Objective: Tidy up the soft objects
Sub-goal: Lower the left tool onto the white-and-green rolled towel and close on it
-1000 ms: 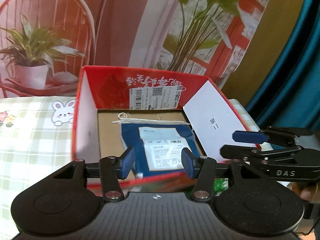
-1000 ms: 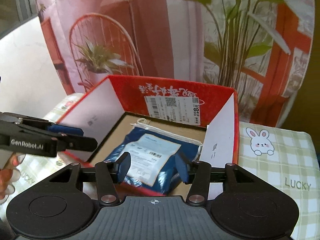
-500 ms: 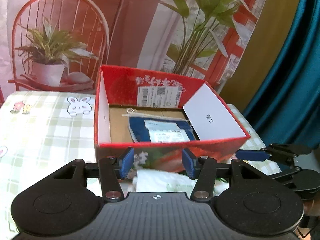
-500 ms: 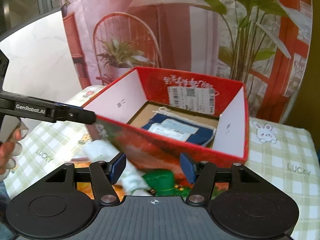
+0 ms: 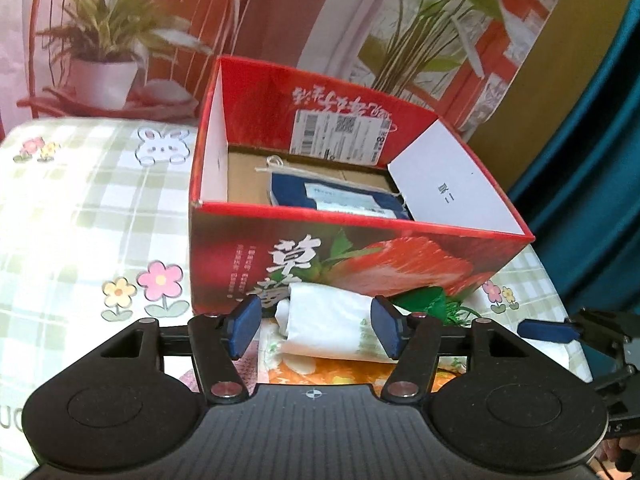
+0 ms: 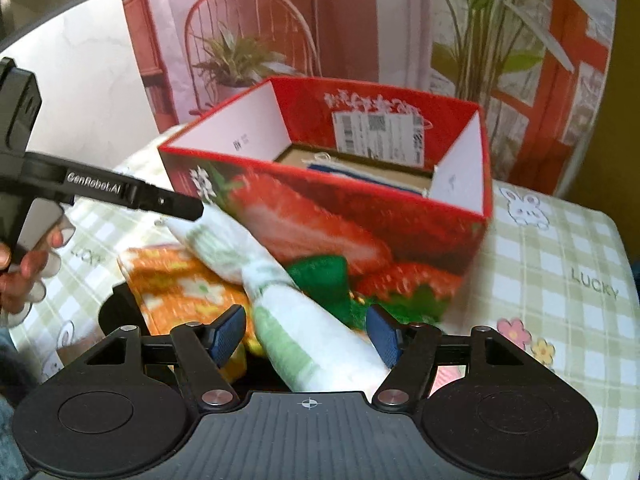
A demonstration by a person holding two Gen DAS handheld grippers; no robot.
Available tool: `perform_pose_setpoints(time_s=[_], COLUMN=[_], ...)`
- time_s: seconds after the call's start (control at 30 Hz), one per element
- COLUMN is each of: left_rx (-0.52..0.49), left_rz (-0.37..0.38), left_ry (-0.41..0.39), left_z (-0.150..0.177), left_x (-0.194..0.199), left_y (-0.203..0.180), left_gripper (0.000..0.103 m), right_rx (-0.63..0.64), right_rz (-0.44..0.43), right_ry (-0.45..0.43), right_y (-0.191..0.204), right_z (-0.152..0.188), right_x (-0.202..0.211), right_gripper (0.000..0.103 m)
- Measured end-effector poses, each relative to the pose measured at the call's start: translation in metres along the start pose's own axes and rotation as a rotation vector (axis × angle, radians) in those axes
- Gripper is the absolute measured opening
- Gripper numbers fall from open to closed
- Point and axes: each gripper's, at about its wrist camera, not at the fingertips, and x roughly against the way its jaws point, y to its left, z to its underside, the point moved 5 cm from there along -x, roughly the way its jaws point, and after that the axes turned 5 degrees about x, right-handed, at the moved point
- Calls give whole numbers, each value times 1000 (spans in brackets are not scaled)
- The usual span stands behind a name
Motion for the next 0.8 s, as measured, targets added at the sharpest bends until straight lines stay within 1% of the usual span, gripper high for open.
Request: perform_pose_setpoints(time_s=[0.1, 0.2, 0.23, 0.27, 0.3, 0.33, 0.37, 0.43, 0.6, 0.8], left_rx=[21, 35, 32, 25, 18, 6, -4, 7, 31, 36], left_rz=[21, 49, 42, 36, 29, 12, 8, 16, 16, 6], left_ry=[21, 30, 30, 30, 30, 25, 14, -4, -23, -60], left_z=[4, 8, 9, 9, 9, 9, 9, 9, 12, 13], left_x=[-10, -15, -16, -17, -17, -16, -14, -9, -1, 12], left_y=[3, 2, 1, 1, 0, 0, 0, 2, 8, 8], left_gripper=[63, 62, 58, 52, 39, 32, 30, 21, 17, 15], right_rx=[-9, -19, -16, -10, 0, 7, 11, 14, 11, 30], right_rz=[7, -12, -18, -18, -16, -16, -17, -19, -27, -23], right_ry=[13, 28, 27, 24, 21, 18, 13, 10, 8, 1], right_y=[-5, -10, -10, -11, -11, -11, -11, -14, -18, -20], right_z=[8, 11, 10, 9, 7, 5, 3, 1, -4, -14], right_x=[0, -3, -5, -6, -7, -8, -7, -7, -11, -15], right_gripper=[63, 62, 61, 60, 60, 60, 60, 60, 61, 63])
